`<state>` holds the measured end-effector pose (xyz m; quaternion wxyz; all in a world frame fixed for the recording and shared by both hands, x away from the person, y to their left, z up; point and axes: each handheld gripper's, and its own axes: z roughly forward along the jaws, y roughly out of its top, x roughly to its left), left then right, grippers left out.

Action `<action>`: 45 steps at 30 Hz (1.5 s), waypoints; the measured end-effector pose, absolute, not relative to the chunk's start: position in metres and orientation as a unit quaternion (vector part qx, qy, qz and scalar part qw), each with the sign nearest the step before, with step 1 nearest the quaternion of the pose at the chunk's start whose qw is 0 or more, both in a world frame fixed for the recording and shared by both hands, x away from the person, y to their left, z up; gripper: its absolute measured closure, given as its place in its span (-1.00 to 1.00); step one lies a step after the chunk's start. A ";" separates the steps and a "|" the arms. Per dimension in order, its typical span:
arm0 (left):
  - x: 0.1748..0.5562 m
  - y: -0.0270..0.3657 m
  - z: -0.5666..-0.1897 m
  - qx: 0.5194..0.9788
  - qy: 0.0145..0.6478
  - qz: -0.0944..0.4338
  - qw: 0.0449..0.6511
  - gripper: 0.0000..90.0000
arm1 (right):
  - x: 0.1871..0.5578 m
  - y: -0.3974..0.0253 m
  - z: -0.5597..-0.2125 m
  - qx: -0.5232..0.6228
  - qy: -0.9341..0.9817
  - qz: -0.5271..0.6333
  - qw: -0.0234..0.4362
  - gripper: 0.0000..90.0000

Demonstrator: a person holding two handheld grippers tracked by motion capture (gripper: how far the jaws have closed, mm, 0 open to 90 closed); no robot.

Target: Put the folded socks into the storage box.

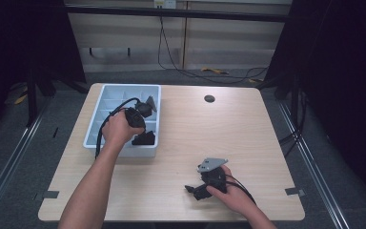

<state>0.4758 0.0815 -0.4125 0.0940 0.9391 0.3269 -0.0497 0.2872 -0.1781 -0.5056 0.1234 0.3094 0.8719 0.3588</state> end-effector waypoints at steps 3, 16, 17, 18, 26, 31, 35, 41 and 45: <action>0.473 0.078 -0.421 0.940 0.324 -0.052 0.091 1.00 | 0.287 -0.178 -0.506 0.309 0.872 0.359 0.126 -0.79; 0.470 0.074 -0.435 0.941 0.326 -0.046 0.080 1.00 | 0.287 -0.177 -0.506 0.309 0.872 0.360 0.121 -0.79; 0.470 0.074 -0.436 0.941 0.326 -0.047 0.078 1.00 | 0.287 -0.177 -0.506 0.310 0.872 0.361 0.121 -0.79; 0.470 0.074 -0.437 0.940 0.329 -0.047 0.079 1.00 | 0.287 -0.177 -0.506 0.310 0.872 0.361 0.121 -0.79; 0.468 0.070 -0.440 0.939 0.334 -0.039 0.067 1.00 | 0.286 -0.177 -0.506 0.309 0.871 0.361 0.121 -0.79; 0.468 0.070 -0.442 0.939 0.334 -0.038 0.067 1.00 | 0.287 -0.177 -0.506 0.308 0.872 0.361 0.120 -0.79; 0.468 0.077 -0.441 0.934 0.343 -0.048 0.092 1.00 | 0.286 -0.177 -0.506 0.309 0.872 0.361 0.120 -0.79; 0.464 0.084 -0.436 0.931 0.344 -0.042 0.117 1.00 | 0.287 -0.177 -0.506 0.308 0.872 0.361 0.120 -0.79; 0.465 0.090 -0.428 0.926 0.350 -0.044 0.130 0.85 | 0.286 -0.177 -0.506 0.309 0.872 0.361 0.120 -0.79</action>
